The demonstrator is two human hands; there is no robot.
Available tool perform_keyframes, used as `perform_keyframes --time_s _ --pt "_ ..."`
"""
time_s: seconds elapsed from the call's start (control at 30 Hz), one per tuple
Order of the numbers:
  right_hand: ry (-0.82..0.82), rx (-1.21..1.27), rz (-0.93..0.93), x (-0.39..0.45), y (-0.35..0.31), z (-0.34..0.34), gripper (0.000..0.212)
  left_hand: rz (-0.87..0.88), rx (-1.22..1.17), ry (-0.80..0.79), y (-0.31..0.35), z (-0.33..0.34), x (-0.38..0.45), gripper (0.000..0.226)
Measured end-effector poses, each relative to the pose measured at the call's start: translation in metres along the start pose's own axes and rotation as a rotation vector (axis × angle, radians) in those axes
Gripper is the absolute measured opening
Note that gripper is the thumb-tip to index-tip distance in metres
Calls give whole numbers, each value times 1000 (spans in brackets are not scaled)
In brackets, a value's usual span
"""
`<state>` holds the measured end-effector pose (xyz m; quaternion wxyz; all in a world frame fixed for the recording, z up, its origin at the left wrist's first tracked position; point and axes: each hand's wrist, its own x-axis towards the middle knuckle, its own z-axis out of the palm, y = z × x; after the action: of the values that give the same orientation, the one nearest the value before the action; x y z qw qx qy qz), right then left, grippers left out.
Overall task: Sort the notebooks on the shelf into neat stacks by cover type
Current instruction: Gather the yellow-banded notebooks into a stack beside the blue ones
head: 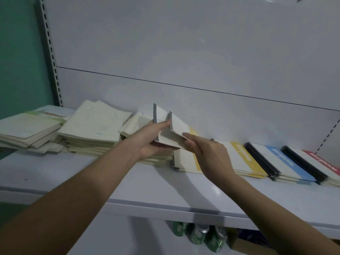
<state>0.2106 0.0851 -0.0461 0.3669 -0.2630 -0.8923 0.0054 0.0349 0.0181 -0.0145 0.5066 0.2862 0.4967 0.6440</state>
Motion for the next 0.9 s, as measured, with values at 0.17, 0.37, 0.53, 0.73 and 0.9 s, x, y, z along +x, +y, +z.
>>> perform_keyframes --time_s 0.17,0.37,0.53,0.73,0.9 --pt "-238 102 -45 -1 5 5 51 -27 42 15 -2 -9 0 45" --pt "22 469 431 4 38 21 47 77 44 88 -3 5 10 49" --pt "-353 315 519 -13 70 53 50 164 -87 131 7 11 12 39" --pt "-419 4 198 -40 62 58 45 185 -56 146 8 2 3 39" --pt "-296 -149 151 -49 63 40 34 225 -122 172 4 -11 -9 45"
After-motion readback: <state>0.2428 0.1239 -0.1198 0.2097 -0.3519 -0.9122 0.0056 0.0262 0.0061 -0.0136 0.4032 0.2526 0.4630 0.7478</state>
